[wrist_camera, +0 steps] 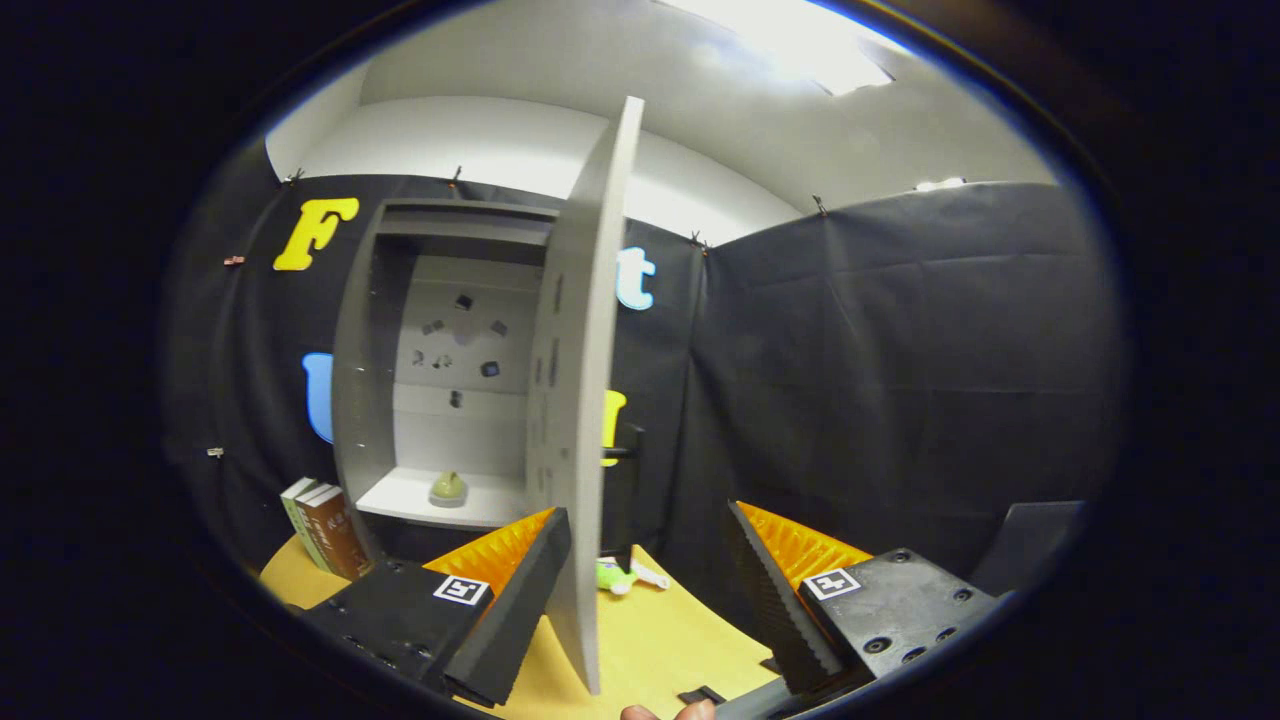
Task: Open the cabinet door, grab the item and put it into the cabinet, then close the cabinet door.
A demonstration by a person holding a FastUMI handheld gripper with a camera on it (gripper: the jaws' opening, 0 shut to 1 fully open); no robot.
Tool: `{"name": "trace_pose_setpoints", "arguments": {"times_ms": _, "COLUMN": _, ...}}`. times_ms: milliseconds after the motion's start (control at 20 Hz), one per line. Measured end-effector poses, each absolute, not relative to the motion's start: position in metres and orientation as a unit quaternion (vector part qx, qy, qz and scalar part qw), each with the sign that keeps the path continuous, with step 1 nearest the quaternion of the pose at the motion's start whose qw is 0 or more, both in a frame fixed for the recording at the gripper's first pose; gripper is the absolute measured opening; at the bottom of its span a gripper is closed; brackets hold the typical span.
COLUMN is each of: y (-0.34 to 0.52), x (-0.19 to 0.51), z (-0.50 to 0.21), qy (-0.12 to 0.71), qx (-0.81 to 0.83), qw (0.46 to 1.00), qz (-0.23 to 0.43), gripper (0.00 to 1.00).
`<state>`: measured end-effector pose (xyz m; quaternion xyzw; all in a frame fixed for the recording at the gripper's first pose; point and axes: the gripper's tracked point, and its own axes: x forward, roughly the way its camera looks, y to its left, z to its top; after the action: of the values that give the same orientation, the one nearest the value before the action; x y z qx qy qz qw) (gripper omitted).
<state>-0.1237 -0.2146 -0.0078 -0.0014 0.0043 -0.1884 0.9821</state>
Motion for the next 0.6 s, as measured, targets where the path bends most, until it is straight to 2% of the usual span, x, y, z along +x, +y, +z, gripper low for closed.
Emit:
{"name": "trace_pose_setpoints", "arguments": {"times_ms": 250, "y": -0.288, "x": -0.100, "z": -0.026, "qy": 0.017, "qx": 0.009, "qw": 0.970, "qz": -0.243, "gripper": 0.98}}
{"name": "trace_pose_setpoints", "arguments": {"times_ms": 600, "y": -0.279, "x": -0.058, "z": -0.039, "qy": 0.025, "qx": 0.020, "qw": 0.975, "qz": -0.218, "gripper": 0.98}}
